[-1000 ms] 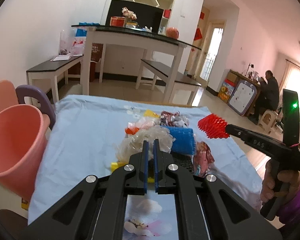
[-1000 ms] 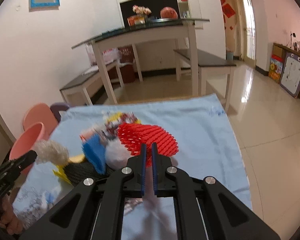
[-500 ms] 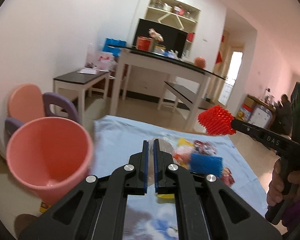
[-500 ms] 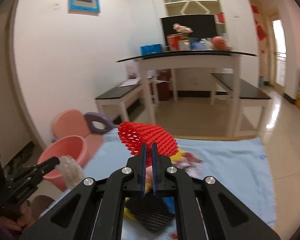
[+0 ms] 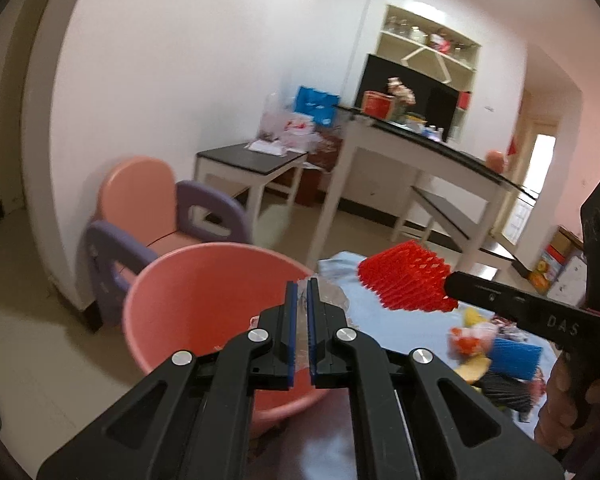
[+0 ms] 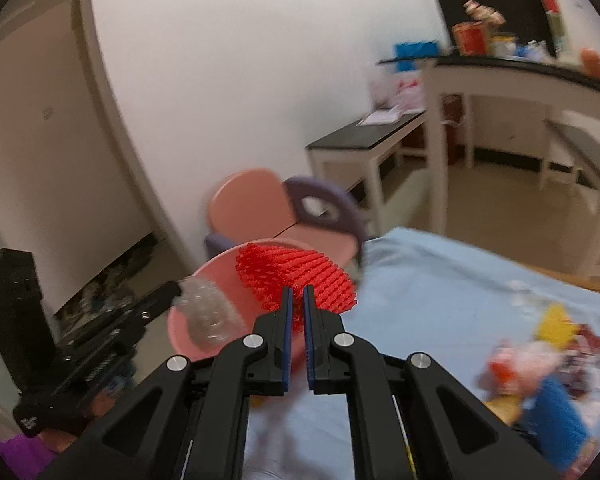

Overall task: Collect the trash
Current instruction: 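Carry both items over the pink bucket and open both tools to drop them, then move both open tools back over the trash pile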

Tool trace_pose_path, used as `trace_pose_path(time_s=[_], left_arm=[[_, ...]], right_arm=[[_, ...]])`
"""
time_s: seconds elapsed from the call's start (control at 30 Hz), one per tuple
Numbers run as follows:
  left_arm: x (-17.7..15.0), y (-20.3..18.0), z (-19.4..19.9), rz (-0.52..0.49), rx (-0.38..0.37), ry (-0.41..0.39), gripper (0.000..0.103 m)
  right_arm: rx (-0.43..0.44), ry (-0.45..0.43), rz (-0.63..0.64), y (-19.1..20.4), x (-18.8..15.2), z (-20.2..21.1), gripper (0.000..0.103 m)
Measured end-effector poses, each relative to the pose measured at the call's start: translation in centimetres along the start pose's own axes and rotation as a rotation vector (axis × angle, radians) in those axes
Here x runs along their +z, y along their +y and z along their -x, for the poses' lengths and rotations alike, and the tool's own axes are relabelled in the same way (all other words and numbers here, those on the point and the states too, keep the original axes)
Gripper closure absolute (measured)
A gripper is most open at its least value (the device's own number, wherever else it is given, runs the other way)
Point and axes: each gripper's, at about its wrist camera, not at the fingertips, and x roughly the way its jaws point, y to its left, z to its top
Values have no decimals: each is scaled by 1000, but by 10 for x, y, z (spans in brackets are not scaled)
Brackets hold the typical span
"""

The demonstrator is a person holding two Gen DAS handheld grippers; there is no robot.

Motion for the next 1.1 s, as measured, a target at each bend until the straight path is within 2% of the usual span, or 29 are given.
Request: trace_pose_path(time_s=[0.2, 0.3, 0.37, 0.4, 0.43, 0.47, 0.5, 0.7, 0.83, 1.1], left_arm=[[-9, 30, -9, 62, 31, 27, 99], [-12, 36, -10, 61, 47, 35, 98], [-13, 38, -14, 55, 57, 49, 97], [-14, 38, -16, 54, 61, 56, 89], [-15, 39, -17, 55, 64, 64, 83], [-16, 40, -18, 59, 65, 70, 71], [-17, 41, -18, 65, 65, 74, 66], [-20, 39, -16, 78, 53, 87, 66], [-21, 29, -11, 70, 41, 95, 66], [-26, 0, -5, 27, 23, 112, 66]], right_arm=[[42, 84, -4, 16, -7, -42, 98], [39, 105, 1, 18, -13, -53, 97], [37, 119, -1, 17, -16, -58, 92], [35, 125, -3, 17, -17, -60, 89], [32, 129, -4, 15, -19, -61, 80], [31, 130, -8, 14, -19, -61, 73], [31, 126, -12, 12, -20, -60, 66], [11, 107, -16, 4, -23, -49, 63], [-5, 88, -25, -1, -26, -37, 58], [-41, 63, -37, -12, -39, -8, 56]])
